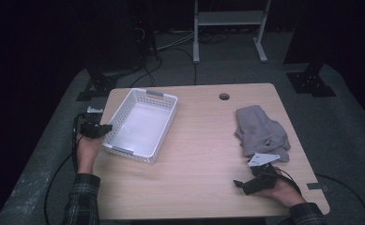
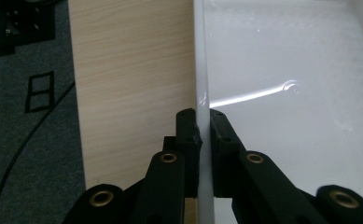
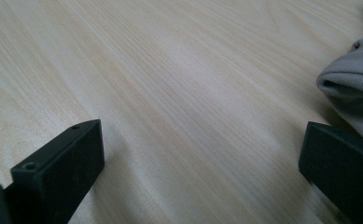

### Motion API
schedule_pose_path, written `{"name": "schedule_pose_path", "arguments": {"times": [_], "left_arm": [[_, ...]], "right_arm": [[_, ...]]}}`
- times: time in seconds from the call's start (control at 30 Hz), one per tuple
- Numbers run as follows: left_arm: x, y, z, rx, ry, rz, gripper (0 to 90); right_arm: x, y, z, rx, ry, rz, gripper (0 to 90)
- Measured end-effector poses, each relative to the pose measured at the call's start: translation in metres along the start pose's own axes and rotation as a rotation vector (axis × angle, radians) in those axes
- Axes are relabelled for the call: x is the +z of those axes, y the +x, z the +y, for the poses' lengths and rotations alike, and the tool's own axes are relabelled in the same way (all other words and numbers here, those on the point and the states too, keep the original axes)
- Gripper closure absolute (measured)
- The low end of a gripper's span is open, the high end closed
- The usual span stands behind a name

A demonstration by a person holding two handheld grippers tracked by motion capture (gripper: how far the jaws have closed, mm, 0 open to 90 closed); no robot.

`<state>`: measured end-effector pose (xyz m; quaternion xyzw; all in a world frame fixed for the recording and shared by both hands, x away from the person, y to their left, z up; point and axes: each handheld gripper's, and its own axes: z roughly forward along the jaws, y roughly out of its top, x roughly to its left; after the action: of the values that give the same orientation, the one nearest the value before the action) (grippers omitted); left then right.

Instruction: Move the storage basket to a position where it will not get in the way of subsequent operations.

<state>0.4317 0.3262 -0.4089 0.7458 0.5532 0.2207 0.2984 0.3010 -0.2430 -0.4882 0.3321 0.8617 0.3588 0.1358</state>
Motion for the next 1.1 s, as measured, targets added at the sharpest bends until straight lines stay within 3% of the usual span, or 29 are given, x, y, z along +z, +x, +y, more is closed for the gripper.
{"name": "schedule_pose_path", "arguments": {"times": [0.33,0.5,0.57,0.6,0.67,0.73,0.9,0.93,1.1], "left_arm": [[-0.003,0.017,-0.009,-0.038,-0.001,0.019,84.5],[-0.002,0.016,-0.010,-0.019,0.002,0.037,81.3],[-0.004,0.016,-0.009,0.000,0.002,0.062,74.8],[-0.005,0.017,-0.009,0.000,-0.007,0.067,63.4],[-0.011,0.016,-0.007,0.019,-0.028,0.097,50.8],[-0.014,0.017,-0.006,0.031,-0.023,0.096,42.6],[-0.022,0.009,0.000,0.056,-0.054,0.048,32.7],[-0.025,0.005,0.002,0.062,-0.061,0.024,26.6],[-0.030,-0.003,0.006,0.061,-0.078,-0.022,17.4]], "right_arm": [[0.000,0.000,0.000,0.003,0.000,-0.002,0.0],[0.000,0.000,0.000,0.003,0.000,-0.002,0.0],[0.000,0.000,0.000,0.003,0.000,-0.002,0.0],[0.000,0.000,0.000,0.003,0.000,-0.002,0.0],[0.000,0.000,0.000,0.004,0.000,-0.002,0.0],[0.000,0.000,0.000,0.004,0.000,-0.002,0.0],[0.000,0.000,0.000,0.004,0.000,-0.002,0.0],[0.000,0.000,0.000,0.004,0.000,-0.003,0.0],[-0.001,0.000,0.000,0.008,0.001,-0.005,0.0]]}}
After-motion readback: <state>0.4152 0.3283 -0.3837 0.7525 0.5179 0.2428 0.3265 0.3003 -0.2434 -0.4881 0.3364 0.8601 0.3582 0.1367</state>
